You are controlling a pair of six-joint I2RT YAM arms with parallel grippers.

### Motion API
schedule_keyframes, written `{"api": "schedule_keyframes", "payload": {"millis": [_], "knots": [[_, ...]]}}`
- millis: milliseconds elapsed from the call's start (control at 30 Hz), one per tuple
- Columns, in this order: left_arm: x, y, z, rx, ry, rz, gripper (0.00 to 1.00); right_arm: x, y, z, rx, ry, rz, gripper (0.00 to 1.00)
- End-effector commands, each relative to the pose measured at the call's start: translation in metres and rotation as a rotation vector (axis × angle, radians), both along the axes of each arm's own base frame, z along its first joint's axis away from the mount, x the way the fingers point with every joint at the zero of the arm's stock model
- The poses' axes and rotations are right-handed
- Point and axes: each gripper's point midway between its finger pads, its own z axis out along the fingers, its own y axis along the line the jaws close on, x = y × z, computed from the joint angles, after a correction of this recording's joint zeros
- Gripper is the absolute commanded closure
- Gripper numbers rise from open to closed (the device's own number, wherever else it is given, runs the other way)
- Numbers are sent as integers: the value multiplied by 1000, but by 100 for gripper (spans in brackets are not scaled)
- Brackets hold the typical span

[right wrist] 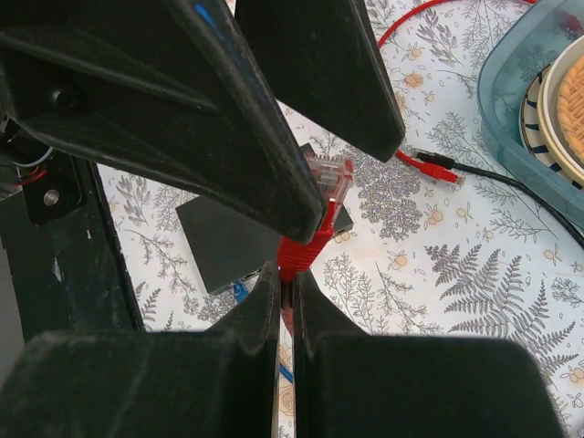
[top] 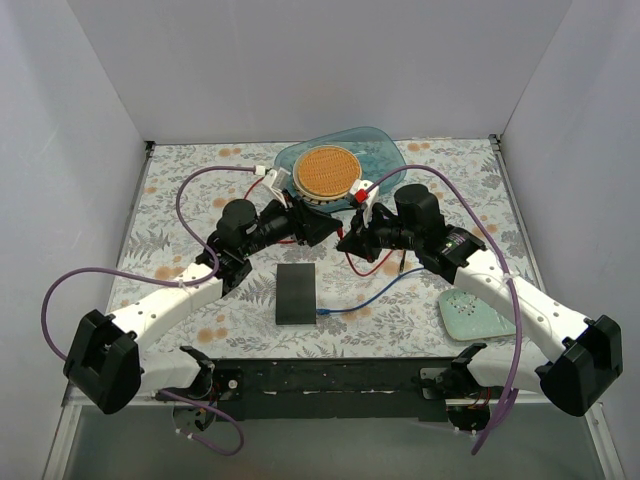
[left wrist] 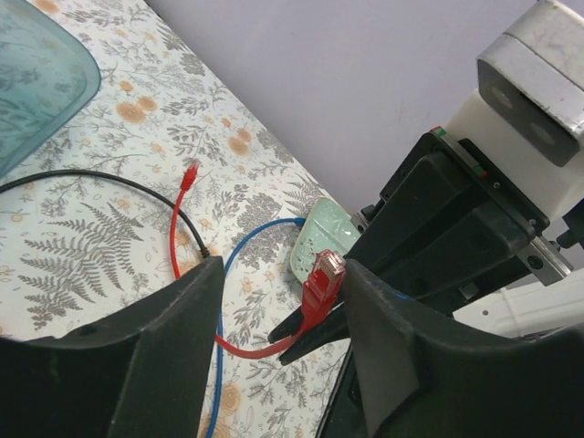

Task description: Insert the plug into the switch port

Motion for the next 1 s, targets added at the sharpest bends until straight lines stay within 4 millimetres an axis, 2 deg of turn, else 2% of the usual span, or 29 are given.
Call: {"api": "schedule_keyframes", "payload": {"millis": [0, 67, 167, 200, 267, 300, 333, 367, 400, 433, 467, 533, 633, 767, 967], "knots": [[-3, -3, 30, -55, -70, -34, 53, -3, 9, 35, 80, -65, 38, 99], [-2, -5, 28, -55, -65, -39, 60, -4, 10, 36, 86, -65, 45, 99], [-2, -8, 27, -63, -57, -54, 81, -5, 11, 31, 82, -52, 46, 99], [-1, -8, 29, -69, -64, -56, 96, -5, 11, 31, 83, -52, 44, 99], [-2, -8, 26, -78, -48, -57, 100, -4, 10, 30, 85, -52, 35, 98], [-3, -8, 27, -83, -55, -57, 100, -4, 9, 31, 87, -56, 23, 89], [-4, -6, 25, -86, -45, -52, 100, -3, 8, 32, 93, -60, 10, 68], [-4, -5, 26, -91, -45, -45, 100, -1, 5, 29, 88, -64, -11, 58], [-6, -4, 30, -98, -52, -42, 100, 0, 3, 38, 113, -91, -24, 48], [-6, -2, 30, -100, -52, -35, 100, 1, 2, 38, 120, -94, -40, 35], [-5, 0, 29, -101, -49, -16, 100, 2, -2, 35, 120, -93, -66, 29], [-7, 4, 32, -108, -55, -4, 100, 3, -6, 45, 151, -122, -96, 19], [-6, 8, 34, -117, -51, 21, 100, 5, -11, 49, 176, -129, -135, 15], [-2, 12, 36, -125, -33, 56, 100, 9, -14, 55, 209, -143, -182, 17], [2, 16, 32, -119, -18, 97, 100, 15, -5, 63, 253, -131, -178, 28]]}}
